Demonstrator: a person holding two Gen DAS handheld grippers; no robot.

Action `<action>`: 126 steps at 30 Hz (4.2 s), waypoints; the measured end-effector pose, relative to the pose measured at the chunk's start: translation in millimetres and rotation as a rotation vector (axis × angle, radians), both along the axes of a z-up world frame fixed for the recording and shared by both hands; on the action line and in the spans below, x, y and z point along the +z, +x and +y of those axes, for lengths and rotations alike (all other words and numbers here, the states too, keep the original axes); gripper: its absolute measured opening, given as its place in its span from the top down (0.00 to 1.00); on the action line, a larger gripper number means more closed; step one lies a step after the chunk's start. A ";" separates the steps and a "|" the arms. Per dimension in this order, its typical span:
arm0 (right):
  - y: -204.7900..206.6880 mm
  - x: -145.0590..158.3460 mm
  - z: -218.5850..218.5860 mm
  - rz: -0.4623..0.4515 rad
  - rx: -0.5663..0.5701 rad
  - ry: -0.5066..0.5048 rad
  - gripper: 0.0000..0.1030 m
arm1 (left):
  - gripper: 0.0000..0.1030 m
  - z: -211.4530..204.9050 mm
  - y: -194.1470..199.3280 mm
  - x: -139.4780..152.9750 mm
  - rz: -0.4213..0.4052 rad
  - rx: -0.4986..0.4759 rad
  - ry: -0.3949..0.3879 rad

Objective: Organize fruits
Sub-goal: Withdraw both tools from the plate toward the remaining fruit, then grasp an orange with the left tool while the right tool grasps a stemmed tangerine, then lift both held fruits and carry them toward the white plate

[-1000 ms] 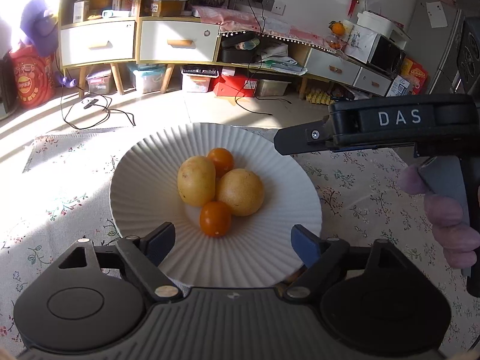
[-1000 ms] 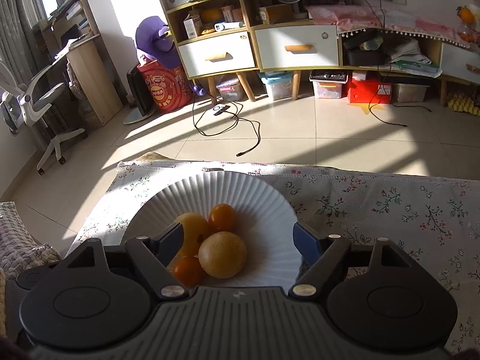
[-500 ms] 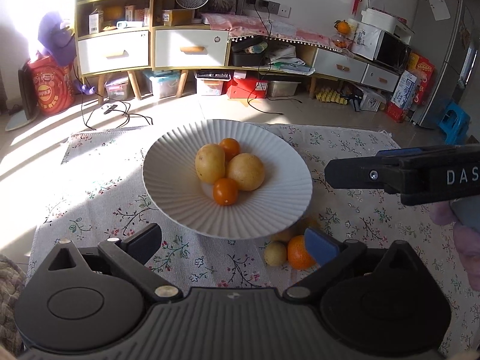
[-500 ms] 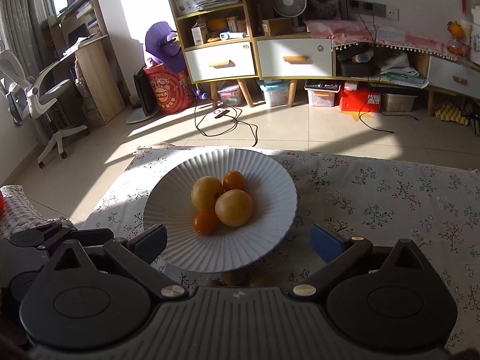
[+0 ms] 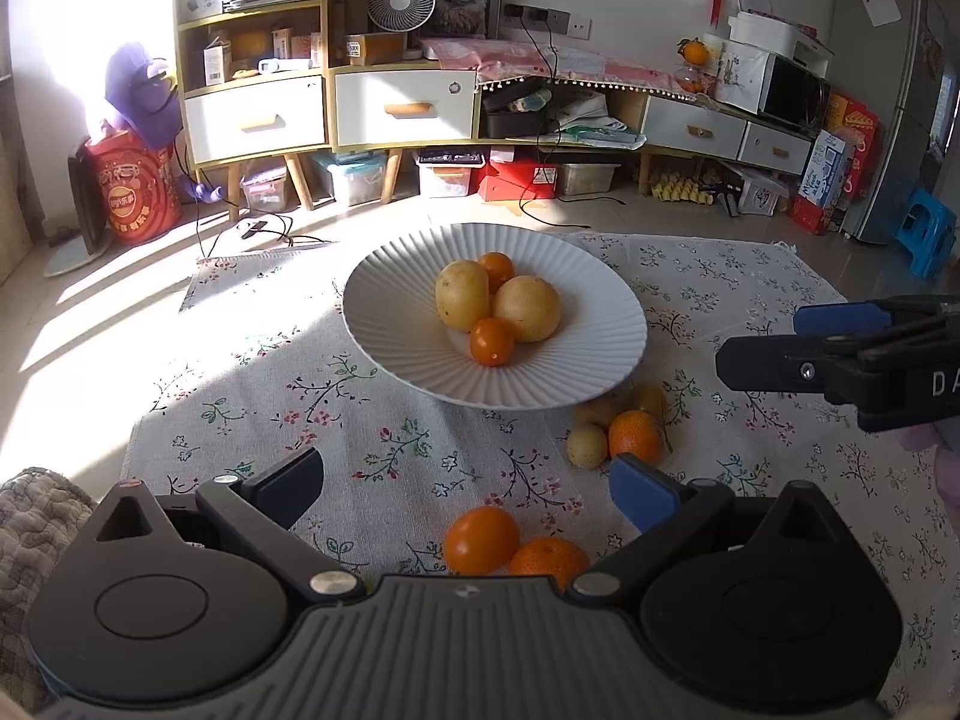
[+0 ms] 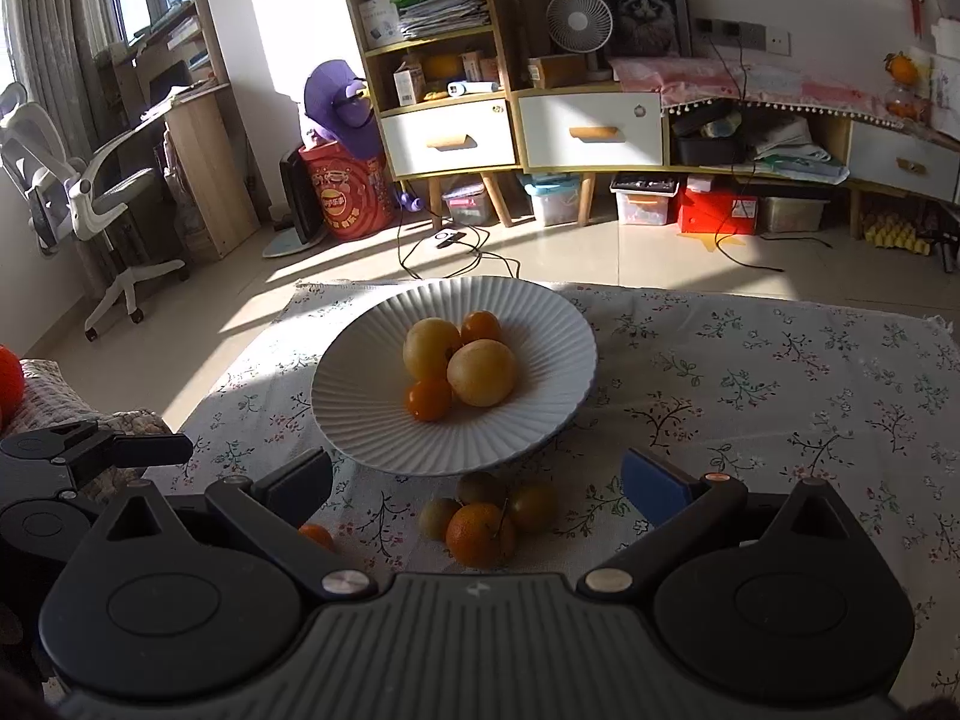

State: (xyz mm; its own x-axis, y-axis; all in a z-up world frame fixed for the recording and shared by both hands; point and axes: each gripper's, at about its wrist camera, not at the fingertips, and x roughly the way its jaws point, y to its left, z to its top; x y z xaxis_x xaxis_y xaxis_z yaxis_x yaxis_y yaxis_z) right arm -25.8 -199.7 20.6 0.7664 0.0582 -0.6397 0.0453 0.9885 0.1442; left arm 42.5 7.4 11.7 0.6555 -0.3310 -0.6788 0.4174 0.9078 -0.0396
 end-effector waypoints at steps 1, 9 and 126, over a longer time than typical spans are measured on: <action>-1.6 -1.4 1.5 0.001 0.006 -0.008 0.00 | 0.10 1.9 -2.1 -1.0 -0.006 0.002 0.001; -18.2 -14.8 8.5 0.001 0.039 -0.044 0.00 | 0.10 11.6 -17.8 -11.3 -0.007 -0.017 0.021; 10.2 -45.4 -5.7 0.175 -0.002 0.121 0.68 | 0.75 -58.2 -2.6 -41.3 0.204 -0.129 -0.102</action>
